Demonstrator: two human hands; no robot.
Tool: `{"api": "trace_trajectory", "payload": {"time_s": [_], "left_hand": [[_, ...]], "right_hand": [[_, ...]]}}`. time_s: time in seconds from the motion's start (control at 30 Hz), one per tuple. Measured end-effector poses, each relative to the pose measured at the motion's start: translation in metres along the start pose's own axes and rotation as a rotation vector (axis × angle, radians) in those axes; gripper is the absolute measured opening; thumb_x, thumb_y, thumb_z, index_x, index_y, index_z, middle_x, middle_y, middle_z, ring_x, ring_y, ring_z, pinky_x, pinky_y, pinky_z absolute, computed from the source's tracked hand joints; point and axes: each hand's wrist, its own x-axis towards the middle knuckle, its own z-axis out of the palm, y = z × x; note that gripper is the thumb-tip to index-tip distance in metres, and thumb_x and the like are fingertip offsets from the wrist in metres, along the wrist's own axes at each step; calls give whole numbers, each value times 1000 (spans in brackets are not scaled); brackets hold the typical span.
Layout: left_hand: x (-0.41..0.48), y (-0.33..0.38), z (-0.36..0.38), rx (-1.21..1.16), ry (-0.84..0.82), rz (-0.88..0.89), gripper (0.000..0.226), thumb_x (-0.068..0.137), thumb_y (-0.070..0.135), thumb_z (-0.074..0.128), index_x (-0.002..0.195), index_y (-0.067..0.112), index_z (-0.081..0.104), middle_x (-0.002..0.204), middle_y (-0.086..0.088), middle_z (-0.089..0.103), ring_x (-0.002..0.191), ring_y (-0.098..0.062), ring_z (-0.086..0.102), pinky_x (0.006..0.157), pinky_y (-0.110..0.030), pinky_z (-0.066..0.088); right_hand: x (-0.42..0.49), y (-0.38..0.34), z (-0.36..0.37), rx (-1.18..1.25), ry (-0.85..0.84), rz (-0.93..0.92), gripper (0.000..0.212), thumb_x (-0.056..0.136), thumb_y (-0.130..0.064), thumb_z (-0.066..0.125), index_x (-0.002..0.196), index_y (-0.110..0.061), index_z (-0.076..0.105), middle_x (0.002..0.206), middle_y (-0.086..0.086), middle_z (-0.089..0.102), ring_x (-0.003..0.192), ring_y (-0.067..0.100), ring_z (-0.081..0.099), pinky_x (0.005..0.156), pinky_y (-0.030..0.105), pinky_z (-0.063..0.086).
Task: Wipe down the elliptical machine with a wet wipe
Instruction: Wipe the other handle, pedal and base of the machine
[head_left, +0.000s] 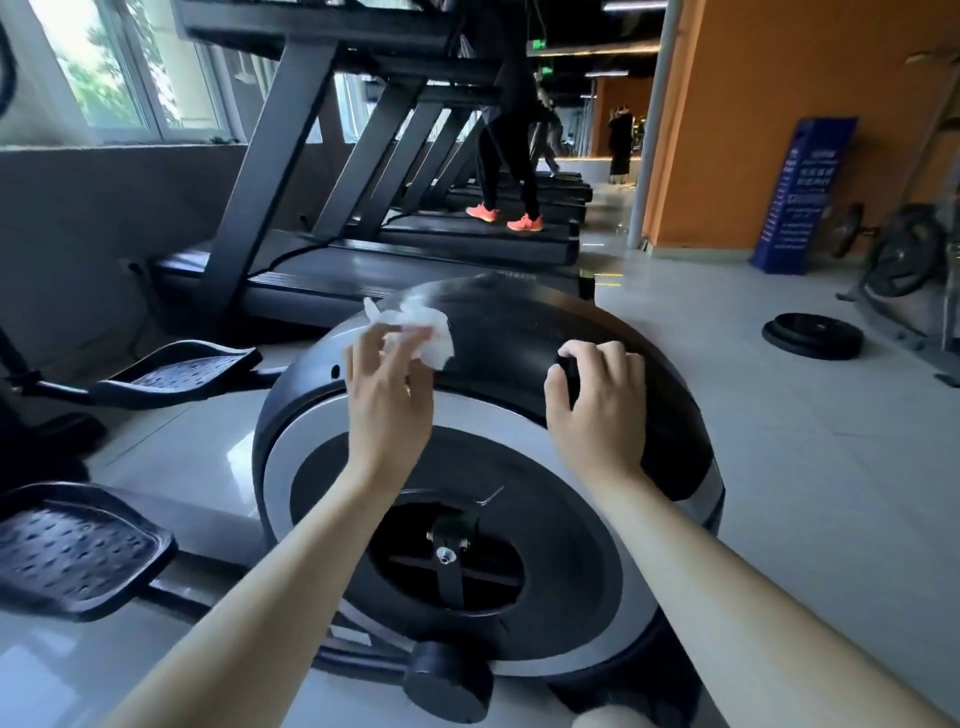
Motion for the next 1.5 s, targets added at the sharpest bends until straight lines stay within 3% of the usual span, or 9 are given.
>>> {"api": "trace_trajectory", "payload": {"time_s": [0.1,0.23,0.37,0.57,0.73,0.87,1.0,1.27,1.5], "left_hand": [[18,-4,9,77,-107,-4,35,101,7,50,134,7,63,137,-10,62,135,-29,44,117,-37,30],[4,42,40,106,-211,292,35,97,9,46,127,3,63,126,-13,65,128,-31,53,112,-49,39],[-7,55,57,140,-248,490,40,98,14,44,133,8,63,136,-6,64,139,-23,49,120,-40,27],[33,3,31,197,-160,2,46,103,21,32,140,11,57,144,-7,59,147,-24,38,125,-44,20],[24,56,59,221,-227,235,35,95,11,49,125,11,67,127,-5,69,133,-25,54,119,-44,28],[15,95,87,263,-370,358,33,94,16,45,118,13,67,121,-2,70,131,-20,55,121,-39,25],[22,92,89,291,-423,394,43,96,27,35,120,18,69,119,1,72,132,-19,55,120,-43,27],[34,82,85,273,-261,179,32,101,18,45,120,21,71,119,4,71,127,-15,56,121,-43,24],[24,87,86,247,-326,523,45,95,26,36,116,16,73,113,-2,75,119,-19,65,112,-38,32]], "right_hand": [[1,-2,4,46,-12,56,23,93,-24,54,107,-14,69,100,5,57,92,28,44,78,40,46],[21,1,3,54,-7,119,27,87,-11,53,106,-12,73,98,8,62,93,33,50,68,35,42],[28,-3,6,-18,-41,163,20,91,-11,57,101,-13,74,102,7,61,100,33,53,58,34,44],[28,-4,6,75,-69,197,33,88,-12,44,103,-15,73,107,0,67,107,27,55,69,31,41],[40,1,0,166,-116,312,34,87,-4,50,96,-21,78,96,-7,72,98,21,60,77,34,49],[49,15,-8,402,-74,478,30,85,3,50,88,-15,74,88,-7,71,89,16,63,74,15,45],[46,19,-8,398,-18,511,35,83,9,47,101,-11,70,104,3,68,98,18,59,79,4,36],[32,24,-17,250,-180,330,35,92,6,48,115,-10,69,113,3,64,105,21,58,86,24,43],[32,25,-20,271,-125,391,30,90,6,49,108,-6,70,104,6,66,94,22,58,72,12,36]]}}
